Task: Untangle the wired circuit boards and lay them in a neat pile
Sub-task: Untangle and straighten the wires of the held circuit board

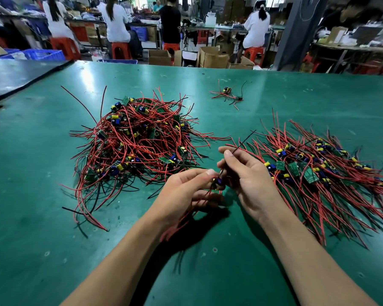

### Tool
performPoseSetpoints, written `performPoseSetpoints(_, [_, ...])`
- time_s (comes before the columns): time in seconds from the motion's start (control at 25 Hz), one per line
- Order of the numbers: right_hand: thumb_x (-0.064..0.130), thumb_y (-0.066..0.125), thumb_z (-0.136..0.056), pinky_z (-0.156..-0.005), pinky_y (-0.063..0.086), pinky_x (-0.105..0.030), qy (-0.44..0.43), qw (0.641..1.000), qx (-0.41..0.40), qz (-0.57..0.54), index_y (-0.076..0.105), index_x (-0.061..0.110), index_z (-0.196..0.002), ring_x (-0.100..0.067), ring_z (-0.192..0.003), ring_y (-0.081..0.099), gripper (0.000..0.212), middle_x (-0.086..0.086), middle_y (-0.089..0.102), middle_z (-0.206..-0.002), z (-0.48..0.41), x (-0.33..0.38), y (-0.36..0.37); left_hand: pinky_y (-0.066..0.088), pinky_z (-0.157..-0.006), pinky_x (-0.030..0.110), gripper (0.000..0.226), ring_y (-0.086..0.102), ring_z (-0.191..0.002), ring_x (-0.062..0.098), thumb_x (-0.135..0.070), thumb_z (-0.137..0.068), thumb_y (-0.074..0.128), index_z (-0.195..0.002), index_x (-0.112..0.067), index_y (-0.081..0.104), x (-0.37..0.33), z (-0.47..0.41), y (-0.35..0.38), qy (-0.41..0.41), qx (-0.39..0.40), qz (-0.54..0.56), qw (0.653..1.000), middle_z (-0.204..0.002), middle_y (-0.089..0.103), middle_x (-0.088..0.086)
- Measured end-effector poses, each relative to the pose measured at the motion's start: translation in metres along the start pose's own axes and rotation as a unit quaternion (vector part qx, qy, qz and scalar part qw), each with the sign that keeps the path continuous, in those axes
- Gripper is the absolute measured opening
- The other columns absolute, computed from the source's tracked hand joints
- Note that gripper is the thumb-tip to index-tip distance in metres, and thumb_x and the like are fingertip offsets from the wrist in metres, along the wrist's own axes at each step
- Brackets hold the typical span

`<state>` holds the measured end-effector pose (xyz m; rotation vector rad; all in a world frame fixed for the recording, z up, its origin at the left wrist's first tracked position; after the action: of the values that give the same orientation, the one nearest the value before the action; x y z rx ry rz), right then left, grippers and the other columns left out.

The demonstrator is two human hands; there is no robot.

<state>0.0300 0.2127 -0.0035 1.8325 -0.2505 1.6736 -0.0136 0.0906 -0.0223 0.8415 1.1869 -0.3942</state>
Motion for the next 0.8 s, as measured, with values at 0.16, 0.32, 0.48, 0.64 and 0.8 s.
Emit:
performPoseSetpoints(0.16, [0.022, 0.064, -0.098, -0.061, 0.053, -0.028, -0.035, 0.99, 0.01, 0.134, 0.075, 0.016, -0.1, -0.012, -0.065, 0.06, 0.013, 0.001, 0.066, -0.074, 0.005, -0.003, 0.004, 0.051, -0.051, 0.024, 0.016, 0.065, -0.054, 0.019, -0.014, -0.091, 0.063, -0.101, -0.001, 0.067, 0.001, 0.001, -0.003, 0.011, -0.037, -0.007, 0.999, -0.082, 0.072, 0.014])
performPoseSetpoints(0.32, [0.011, 0.057, -0.101, -0.061, 0.057, -0.026, 0.023, 0.988, 0.113, 0.104, 0.076, 0.017, -0.106, -0.014, -0.064, 0.063, 0.02, -0.004, 0.067, -0.081, 0.012, -0.015, 0.022, 0.047, -0.043, 0.02, 0.007, 0.058, -0.047, 0.016, -0.008, -0.093, 0.062, -0.09, -0.001, 0.065, -0.002, 0.0, -0.018, 0.019, -0.116, 0.027, 0.993, -0.074, 0.066, 0.014])
performPoseSetpoints(0.48, [-0.005, 0.066, -0.09, -0.076, 0.055, -0.021, 0.019, 0.968, 0.221, 0.12, 0.066, 0.014, -0.122, -0.015, -0.083, 0.071, 0.038, -0.003, 0.076, -0.103, 0.019, -0.016, 0.037, 0.049, -0.045, 0.019, 0.011, 0.059, -0.051, 0.013, -0.01, -0.092, 0.065, -0.082, -0.007, 0.068, -0.007, 0.001, -0.034, 0.046, -0.173, 0.011, 0.984, -0.071, 0.067, 0.011])
performPoseSetpoints(0.64, [0.012, 0.075, -0.088, -0.065, 0.053, -0.016, -0.019, 0.982, 0.13, 0.139, 0.075, 0.014, -0.104, -0.01, -0.076, 0.071, 0.016, -0.001, 0.078, -0.092, 0.014, -0.012, 0.028, 0.052, -0.053, 0.026, 0.01, 0.059, -0.051, 0.016, -0.008, -0.091, 0.066, -0.082, -0.006, 0.068, -0.006, 0.001, -0.031, 0.044, -0.173, -0.015, 0.984, -0.062, 0.065, 0.007])
performPoseSetpoints(0.8, [0.019, 0.076, -0.088, -0.067, 0.049, -0.013, -0.059, 0.988, 0.047, 0.134, 0.081, 0.02, -0.084, -0.003, -0.072, 0.065, 0.007, 0.001, 0.077, -0.082, 0.005, -0.002, 0.01, 0.049, -0.052, 0.024, 0.015, 0.058, -0.058, 0.02, -0.014, -0.092, 0.066, -0.091, 0.001, 0.067, -0.007, 0.0, -0.031, 0.024, -0.161, -0.028, 0.986, -0.073, 0.063, 0.014])
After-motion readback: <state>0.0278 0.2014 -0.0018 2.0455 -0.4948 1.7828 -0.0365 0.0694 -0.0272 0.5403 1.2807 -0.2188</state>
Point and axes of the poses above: each hand's wrist, its own z-axis away from the middle knuckle, its own y-axis out of the palm, x = y × z, the point moved 9 cm from there along -z, towards the middle knuckle
